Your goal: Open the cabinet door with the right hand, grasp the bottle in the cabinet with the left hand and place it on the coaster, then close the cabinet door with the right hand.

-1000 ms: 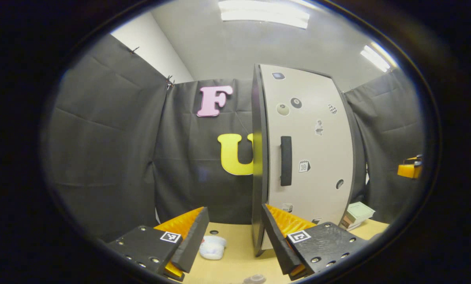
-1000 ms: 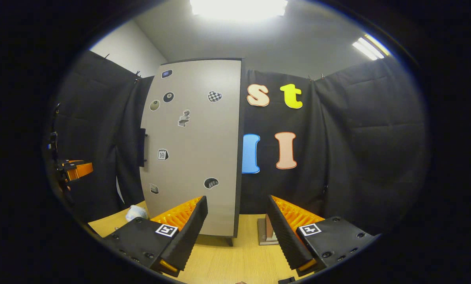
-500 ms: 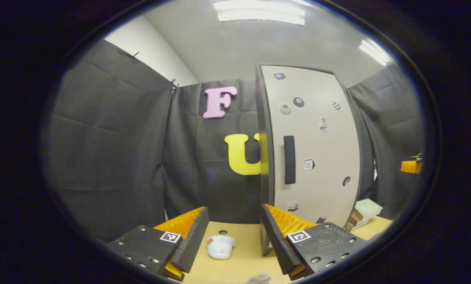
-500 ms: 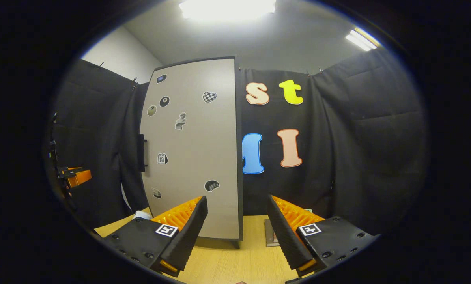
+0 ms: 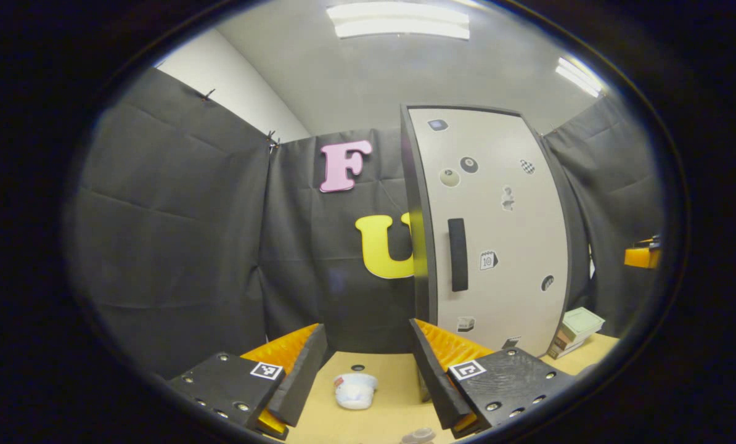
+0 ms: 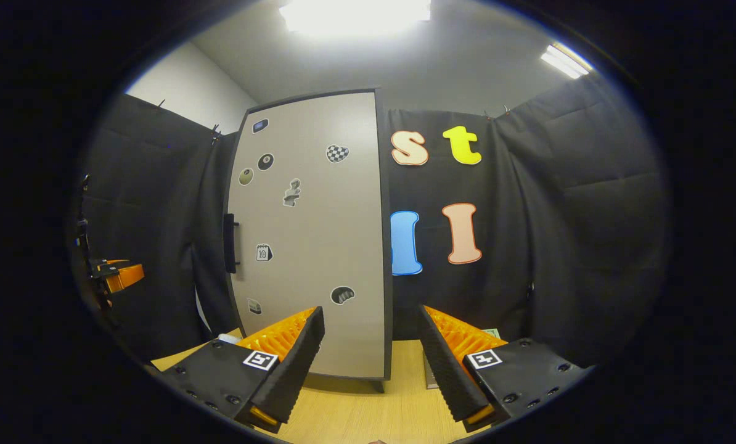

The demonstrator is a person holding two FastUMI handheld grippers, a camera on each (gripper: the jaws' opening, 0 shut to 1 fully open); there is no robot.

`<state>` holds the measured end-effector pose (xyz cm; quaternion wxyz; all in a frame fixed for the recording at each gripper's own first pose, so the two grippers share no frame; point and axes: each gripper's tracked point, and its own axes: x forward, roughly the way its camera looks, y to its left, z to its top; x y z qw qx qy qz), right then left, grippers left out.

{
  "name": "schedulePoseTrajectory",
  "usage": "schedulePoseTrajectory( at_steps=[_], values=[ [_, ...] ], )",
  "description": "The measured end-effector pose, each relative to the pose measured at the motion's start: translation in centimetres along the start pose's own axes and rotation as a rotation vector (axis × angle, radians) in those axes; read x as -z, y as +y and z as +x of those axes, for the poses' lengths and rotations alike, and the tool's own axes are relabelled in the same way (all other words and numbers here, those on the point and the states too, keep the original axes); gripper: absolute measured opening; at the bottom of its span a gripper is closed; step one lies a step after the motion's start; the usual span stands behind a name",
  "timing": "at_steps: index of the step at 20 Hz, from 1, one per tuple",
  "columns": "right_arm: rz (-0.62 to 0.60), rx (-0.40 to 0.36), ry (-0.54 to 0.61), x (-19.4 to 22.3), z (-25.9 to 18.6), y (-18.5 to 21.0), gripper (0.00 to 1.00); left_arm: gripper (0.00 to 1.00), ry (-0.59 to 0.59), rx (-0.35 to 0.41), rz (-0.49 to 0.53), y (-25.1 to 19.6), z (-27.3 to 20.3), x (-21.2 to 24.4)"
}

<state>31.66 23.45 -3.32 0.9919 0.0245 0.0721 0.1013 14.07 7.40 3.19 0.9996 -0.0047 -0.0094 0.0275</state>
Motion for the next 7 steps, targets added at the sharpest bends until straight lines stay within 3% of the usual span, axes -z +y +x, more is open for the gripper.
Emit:
schedulePoseTrajectory(
  at_steps=[2, 3, 7],
  values=[
    [0.004, 0.004, 0.004, 0.1, -0.2, 0.1, 0.91, 0.8, 0.0, 0.005, -0.006, 0.3, 0.0, 0.2],
    [0.007, 0.005, 0.004, 0.0, -0.3, 0.3, 0.96, 0.8, 0.002, 0.006, -0.009, 0.4, -0.1, 0.3],
    [-0.009, 0.019, -0.019, -1.0, -0.4, 0.7, 0.95, 0.8, 0.0, 0.008, -0.015, 1.4, 0.2, 0.6]
  ],
)
